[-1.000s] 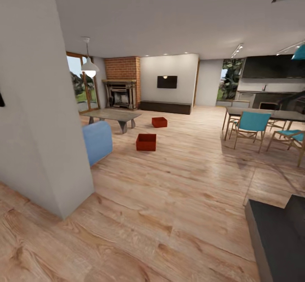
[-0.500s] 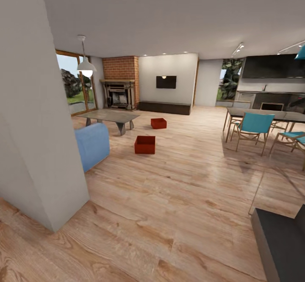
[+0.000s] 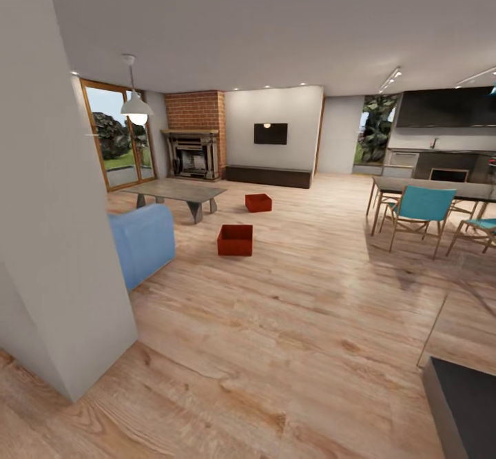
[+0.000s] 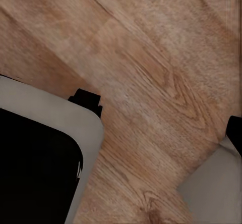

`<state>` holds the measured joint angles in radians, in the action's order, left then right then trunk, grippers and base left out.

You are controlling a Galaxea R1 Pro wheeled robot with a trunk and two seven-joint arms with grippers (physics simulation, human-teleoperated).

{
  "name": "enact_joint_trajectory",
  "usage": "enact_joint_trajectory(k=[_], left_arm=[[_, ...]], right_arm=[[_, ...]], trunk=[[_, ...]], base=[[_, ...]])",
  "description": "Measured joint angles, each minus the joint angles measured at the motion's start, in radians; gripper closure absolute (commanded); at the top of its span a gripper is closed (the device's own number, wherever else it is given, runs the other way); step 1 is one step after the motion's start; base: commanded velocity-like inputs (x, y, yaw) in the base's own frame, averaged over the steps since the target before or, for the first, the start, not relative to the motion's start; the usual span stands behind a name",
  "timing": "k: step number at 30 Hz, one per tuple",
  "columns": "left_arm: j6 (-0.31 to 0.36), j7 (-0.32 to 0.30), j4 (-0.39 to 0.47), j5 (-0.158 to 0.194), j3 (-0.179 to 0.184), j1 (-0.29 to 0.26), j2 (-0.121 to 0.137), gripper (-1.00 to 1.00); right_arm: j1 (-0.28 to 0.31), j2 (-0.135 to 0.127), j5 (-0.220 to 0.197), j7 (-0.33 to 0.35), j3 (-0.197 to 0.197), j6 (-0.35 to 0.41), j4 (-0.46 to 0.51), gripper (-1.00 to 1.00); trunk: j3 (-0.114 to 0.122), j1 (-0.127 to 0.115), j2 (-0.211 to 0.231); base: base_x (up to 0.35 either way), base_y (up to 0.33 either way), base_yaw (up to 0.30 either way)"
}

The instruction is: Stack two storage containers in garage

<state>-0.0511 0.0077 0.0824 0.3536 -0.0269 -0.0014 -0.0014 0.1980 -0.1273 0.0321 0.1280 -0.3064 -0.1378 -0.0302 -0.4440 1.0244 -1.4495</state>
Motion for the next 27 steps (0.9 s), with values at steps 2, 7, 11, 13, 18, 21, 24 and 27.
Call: enact_joint_trajectory(k=[2, 7, 11, 13, 18, 21, 24, 27], left_arm=[[0.0, 0.0, 0.0, 0.0, 0.0, 0.0, 0.0, -1.0], [-0.001, -0.001, 0.0, 0.0, 0.0, 0.0, 0.0, -1.0], [-0.001, 0.0, 0.0, 0.0, 0.0, 0.0, 0.0, -1.0], [-0.001, -0.001, 0.0, -0.001, 0.0, 0.0, 0.0, -1.0], [-0.001, 0.0, 0.0, -0.001, 0.0, 0.0, 0.0, -1.0], [-0.001, 0.0, 0.0, -0.002, 0.001, 0.0, 0.0, -1.0], [0.0, -0.001, 0.0, -0.002, 0.001, 0.0, 0.0, -1.0], [0.0, -0.001, 0.0, -0.002, 0.001, 0.0, 0.0, -1.0]], right_arm=[[0.0, 0.0, 0.0, 0.0, 0.0, 0.0, 0.0, -1.0], [0.0, 0.001, 0.0, 0.0, 0.0, 0.0, 0.0, -1.0], [0.0, 0.001, 0.0, 0.0, 0.0, 0.0, 0.0, -1.0], [0.0, 0.0, 0.0, 0.0, 0.0, 0.0, 0.0, -1.0], [0.0, 0.0, 0.001, 0.0, 0.0, 0.0, 0.0, -1.0], [0.0, 0.001, 0.0, 0.0, 0.0, 0.0, 0.0, -1.0], [0.0, 0.003, 0.0, 0.0, 0.0, 0.0, 0.0, -1.0], [0.0, 0.003, 0.0, 0.0, 0.0, 0.0, 0.0, -1.0]], trunk=[[0.0, 0.0, 0.0], [0.0, 0.0, 0.0], [0.0, 0.0, 0.0], [0.0, 0.0, 0.0], [0.0, 0.0, 0.0], [0.0, 0.0, 0.0], [0.0, 0.0, 0.0], [0.0, 0.0, 0.0]], base=[[0.321, 0.0, 0.0], [0.321, 0.0, 0.0], [0.321, 0.0, 0.0], [0.321, 0.0, 0.0], [0.321, 0.0, 0.0], [0.321, 0.0, 0.0], [0.321, 0.0, 0.0], [0.321, 0.002, 0.0]])
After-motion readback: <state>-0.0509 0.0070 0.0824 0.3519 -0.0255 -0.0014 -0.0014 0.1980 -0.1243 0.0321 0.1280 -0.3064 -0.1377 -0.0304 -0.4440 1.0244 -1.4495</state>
